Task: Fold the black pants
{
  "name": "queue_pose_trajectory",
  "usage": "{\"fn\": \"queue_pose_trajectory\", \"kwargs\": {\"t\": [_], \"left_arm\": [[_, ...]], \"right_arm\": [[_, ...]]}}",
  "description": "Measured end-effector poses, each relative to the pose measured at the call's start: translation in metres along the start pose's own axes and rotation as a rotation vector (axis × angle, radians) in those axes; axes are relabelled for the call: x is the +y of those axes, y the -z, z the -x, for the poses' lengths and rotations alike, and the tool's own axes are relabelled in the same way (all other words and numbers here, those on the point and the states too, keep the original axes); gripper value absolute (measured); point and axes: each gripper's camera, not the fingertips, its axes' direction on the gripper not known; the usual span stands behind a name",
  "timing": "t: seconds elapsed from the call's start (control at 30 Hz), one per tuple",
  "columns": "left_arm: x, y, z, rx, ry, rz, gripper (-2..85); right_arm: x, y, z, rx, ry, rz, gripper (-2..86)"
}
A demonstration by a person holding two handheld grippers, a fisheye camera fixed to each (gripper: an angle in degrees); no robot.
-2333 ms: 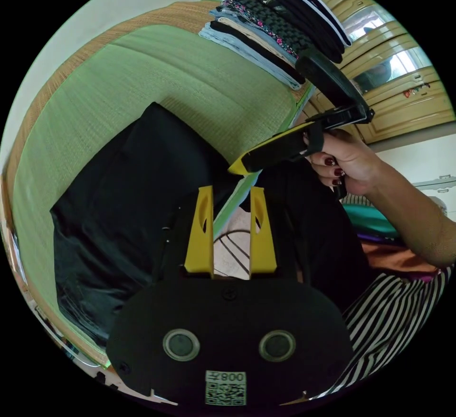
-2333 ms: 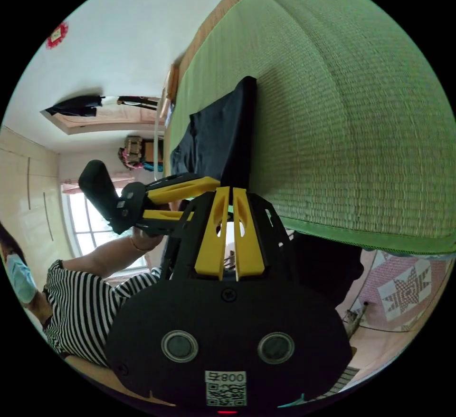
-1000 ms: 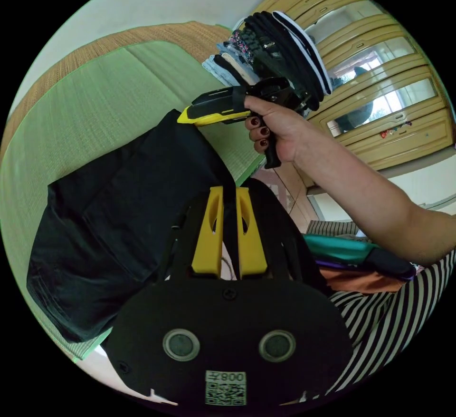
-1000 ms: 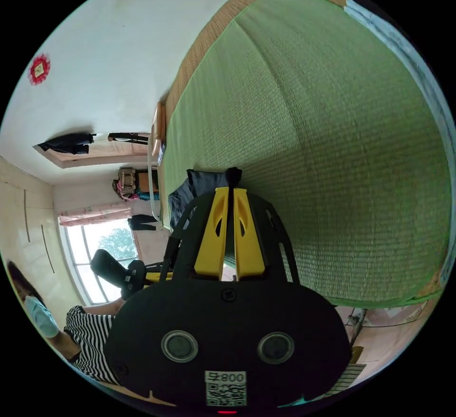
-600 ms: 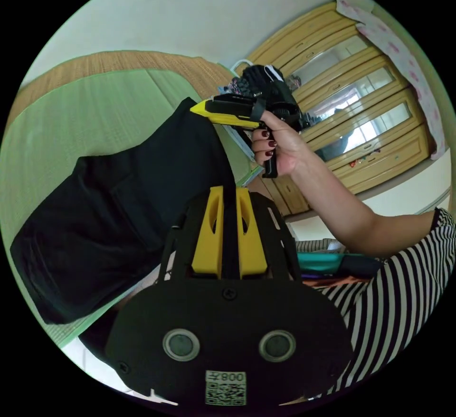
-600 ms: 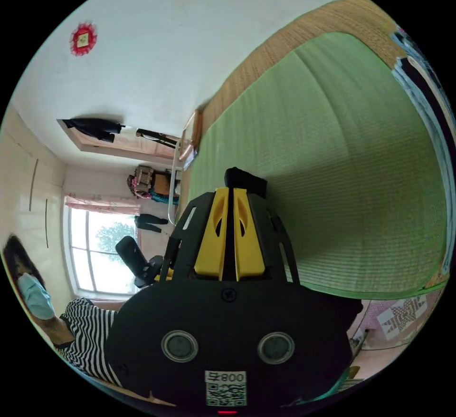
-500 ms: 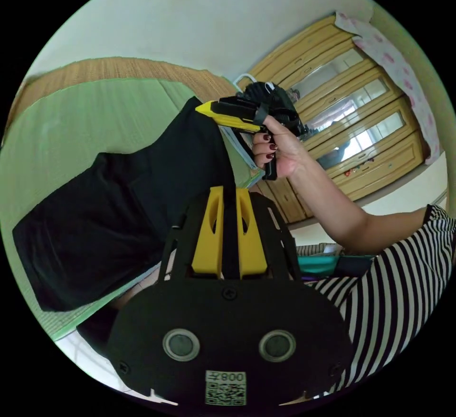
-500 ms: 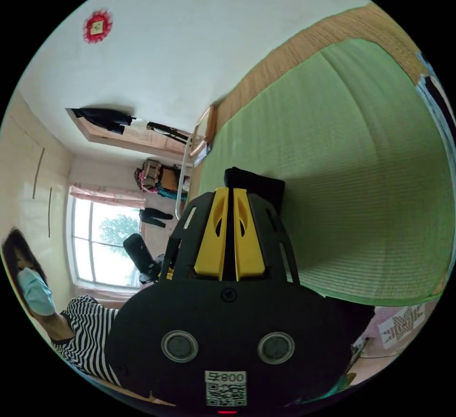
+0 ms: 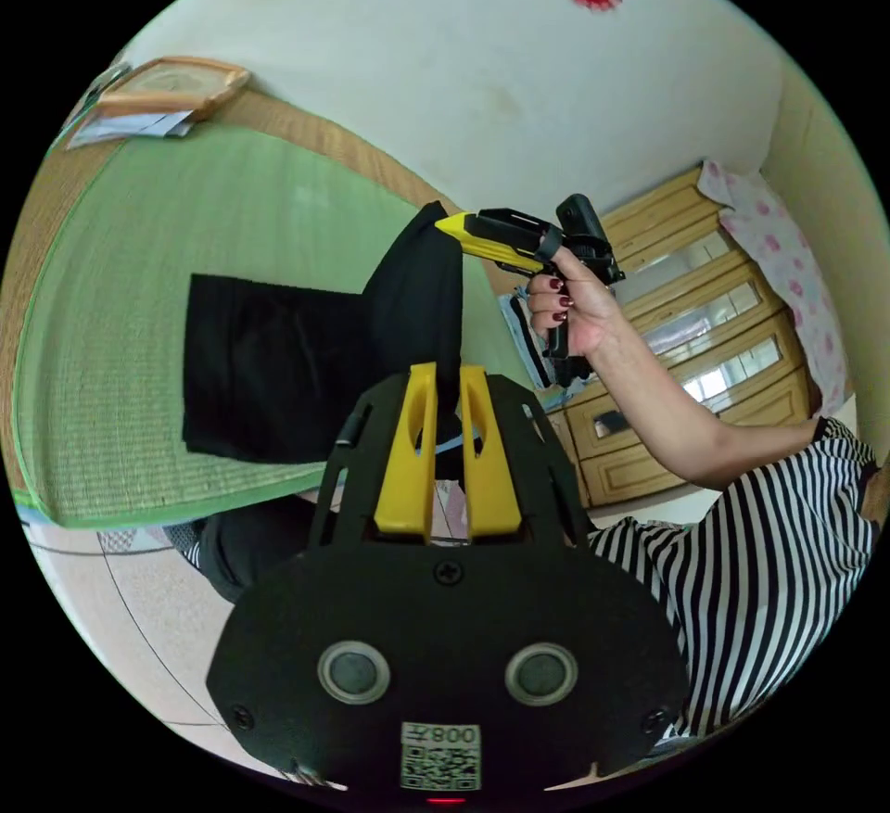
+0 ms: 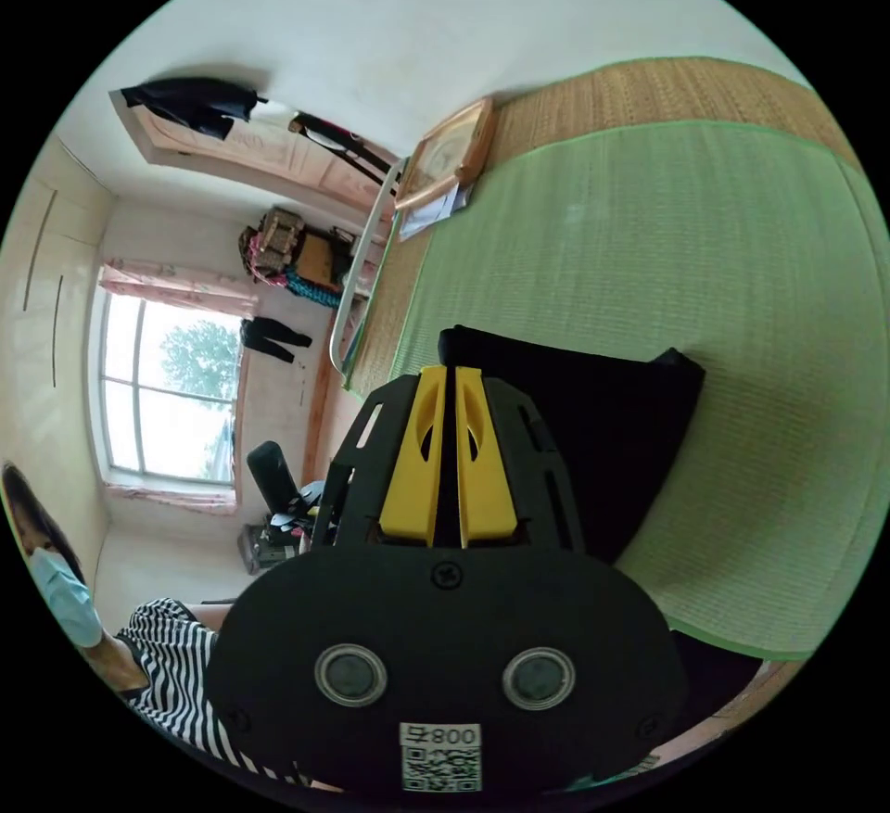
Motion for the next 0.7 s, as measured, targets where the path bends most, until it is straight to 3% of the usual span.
{"fn": "queue_pose_trajectory", "kwargs": {"t": [0.27, 0.7], "left_arm": [[0.021, 0.112, 0.092, 0.042, 0.182, -0.088, 4.3], [0.034, 0.201, 0.183, 0.094, 0.365, -0.072, 4.7]], "right_arm": [[-0.022, -0.153, -0.004, 0.084, 0.027, 0.127, 1.4], [-0.025, -0.333, -0.084, 0.168, -0.015, 0.256, 1.6]]}}
